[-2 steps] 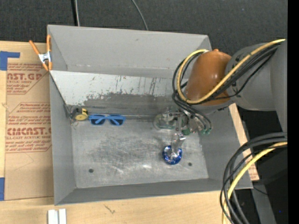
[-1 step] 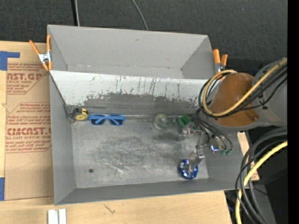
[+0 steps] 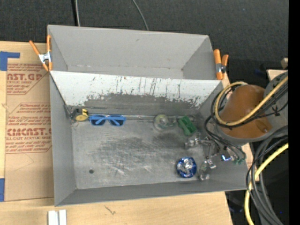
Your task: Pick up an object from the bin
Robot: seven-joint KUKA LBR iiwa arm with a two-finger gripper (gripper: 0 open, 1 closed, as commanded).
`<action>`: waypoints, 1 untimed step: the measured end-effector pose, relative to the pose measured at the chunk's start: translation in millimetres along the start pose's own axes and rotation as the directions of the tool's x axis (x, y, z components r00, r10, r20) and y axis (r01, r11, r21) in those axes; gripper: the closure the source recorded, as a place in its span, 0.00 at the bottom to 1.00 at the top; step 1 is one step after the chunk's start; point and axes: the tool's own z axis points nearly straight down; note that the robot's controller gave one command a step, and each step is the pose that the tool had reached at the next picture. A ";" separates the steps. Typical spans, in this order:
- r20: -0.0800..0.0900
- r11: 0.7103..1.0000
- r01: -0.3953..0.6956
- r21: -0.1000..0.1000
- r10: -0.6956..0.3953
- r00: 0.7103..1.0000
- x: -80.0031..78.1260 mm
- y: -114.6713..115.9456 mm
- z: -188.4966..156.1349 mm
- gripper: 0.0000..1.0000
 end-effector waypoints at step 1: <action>-0.004 1.000 0.029 -0.002 -0.029 1.000 1.6 32.8 -2.6 0.00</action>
Offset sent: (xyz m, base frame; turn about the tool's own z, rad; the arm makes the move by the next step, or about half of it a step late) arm -0.0119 0.0287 0.0016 -0.0258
